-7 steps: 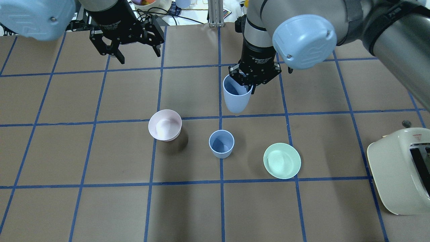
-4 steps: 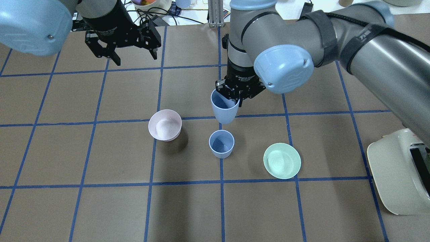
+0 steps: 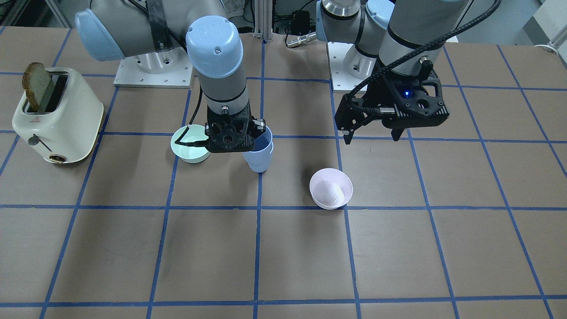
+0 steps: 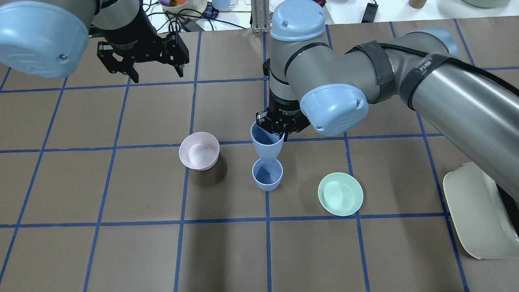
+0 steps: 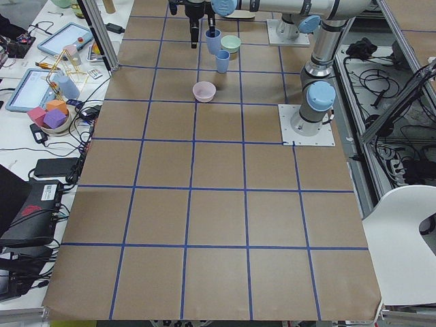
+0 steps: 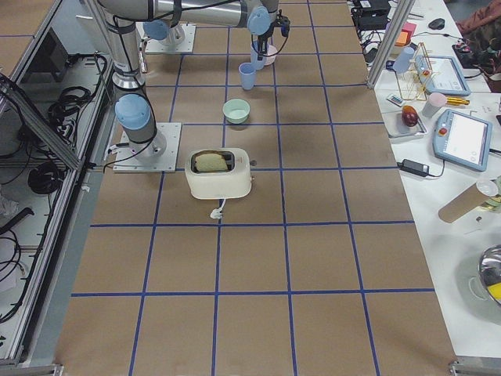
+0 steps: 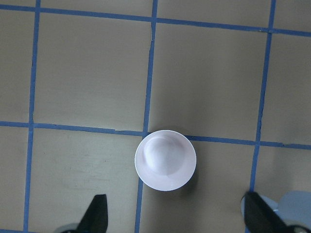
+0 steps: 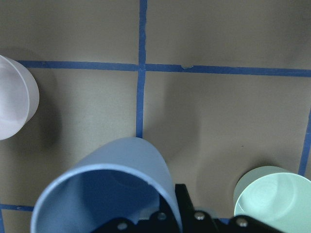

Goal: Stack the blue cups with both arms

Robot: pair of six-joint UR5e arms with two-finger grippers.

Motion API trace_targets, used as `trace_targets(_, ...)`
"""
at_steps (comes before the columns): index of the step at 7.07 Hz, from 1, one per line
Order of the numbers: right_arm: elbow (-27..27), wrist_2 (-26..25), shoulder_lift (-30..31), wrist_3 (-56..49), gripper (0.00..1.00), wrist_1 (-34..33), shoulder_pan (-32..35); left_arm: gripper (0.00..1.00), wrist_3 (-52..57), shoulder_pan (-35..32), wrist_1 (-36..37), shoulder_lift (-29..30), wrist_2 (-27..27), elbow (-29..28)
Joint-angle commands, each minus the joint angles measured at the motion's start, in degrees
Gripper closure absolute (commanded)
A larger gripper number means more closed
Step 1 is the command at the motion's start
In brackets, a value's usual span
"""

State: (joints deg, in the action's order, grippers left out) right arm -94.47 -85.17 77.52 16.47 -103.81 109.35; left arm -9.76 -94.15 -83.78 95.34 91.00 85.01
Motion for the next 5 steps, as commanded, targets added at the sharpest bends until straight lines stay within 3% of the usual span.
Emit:
trace_targets(1,-0.3,1.8,1.0,0.0,1.00,0.7,0.2,0.00,0.0,-0.1,0.0,-0.1,0.1,0.1)
trace_targets(5,-2.8,1.3,1.1,0.6,1.00,1.5,0.2,0.00,0.0,-0.1,0.1,-0.1,0.1,-0.3)
